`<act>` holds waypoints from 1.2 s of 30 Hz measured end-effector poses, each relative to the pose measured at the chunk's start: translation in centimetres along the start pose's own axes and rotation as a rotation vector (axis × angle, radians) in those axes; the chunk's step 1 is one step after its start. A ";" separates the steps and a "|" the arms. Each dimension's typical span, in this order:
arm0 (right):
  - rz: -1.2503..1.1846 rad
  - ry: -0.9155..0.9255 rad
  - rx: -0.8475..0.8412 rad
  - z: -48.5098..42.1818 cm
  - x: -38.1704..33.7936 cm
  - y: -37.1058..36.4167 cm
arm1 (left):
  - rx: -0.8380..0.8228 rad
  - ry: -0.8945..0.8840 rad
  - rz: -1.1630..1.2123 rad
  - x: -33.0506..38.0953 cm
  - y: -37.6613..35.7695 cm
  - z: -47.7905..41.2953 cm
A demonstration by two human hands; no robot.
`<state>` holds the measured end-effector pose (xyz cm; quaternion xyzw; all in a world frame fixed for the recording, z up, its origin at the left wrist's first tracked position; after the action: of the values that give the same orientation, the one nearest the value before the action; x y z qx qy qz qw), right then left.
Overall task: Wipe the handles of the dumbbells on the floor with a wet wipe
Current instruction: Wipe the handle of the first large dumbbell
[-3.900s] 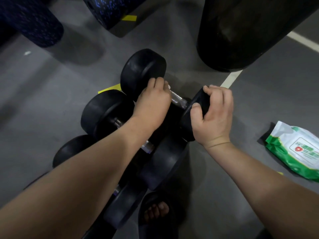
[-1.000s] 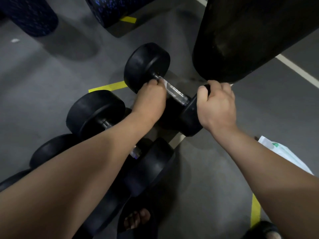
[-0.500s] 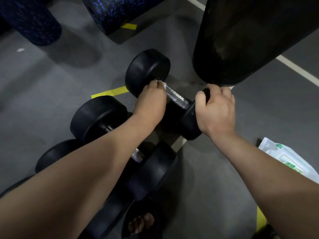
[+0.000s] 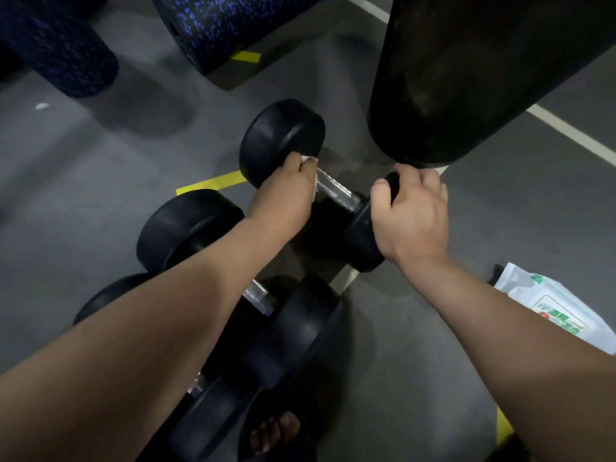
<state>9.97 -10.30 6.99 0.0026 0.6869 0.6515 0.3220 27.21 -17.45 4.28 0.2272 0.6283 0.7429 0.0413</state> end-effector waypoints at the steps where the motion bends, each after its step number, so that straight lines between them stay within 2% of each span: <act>1: 0.001 0.001 -0.003 0.1 0.0 -0.1 | -0.002 -0.011 0.005 -0.3 -0.4 0.3; 7: -0.007 0.003 0.019 0.3 0.1 -0.2 | 0.170 -0.129 -0.227 0.3 -0.6 0.1; 15: 0.002 0.010 0.022 0.4 0.1 -0.3 | 0.109 -0.180 -0.055 -0.2 -1.2 -0.1; 20: 0.000 0.018 0.032 0.3 0.1 -0.4 | 0.108 -0.146 0.006 0.0 -0.9 -1.1; 25: -0.009 0.024 0.044 0.7 0.1 -0.3 | -0.019 -0.377 0.066 3.3 -0.7 0.3; 30: -0.020 0.025 0.057 0.8 0.0 -0.5 | 0.030 -0.124 -0.008 -0.6 0.1 -1.2; 34: -0.033 0.031 0.072 1.0 0.1 -0.4 | -0.105 -0.259 0.143 3.4 -0.9 1.2; 36: -0.026 0.037 0.068 1.0 0.2 -0.4 | -0.074 -0.258 0.108 3.4 -0.9 1.1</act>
<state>10.47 -9.42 6.59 -0.0073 0.7146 0.6234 0.3173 24.39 -15.03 4.53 0.3527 0.5768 0.7313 0.0902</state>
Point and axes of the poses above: each hand's wrist, its own z-axis away from the middle knuckle, its own y-axis out of the back of the hand, x = y × z, the point moved 3 cm from there along -z, towards the middle knuckle, and after that the axes turned 6 degrees about z, right-handed, at the moved point
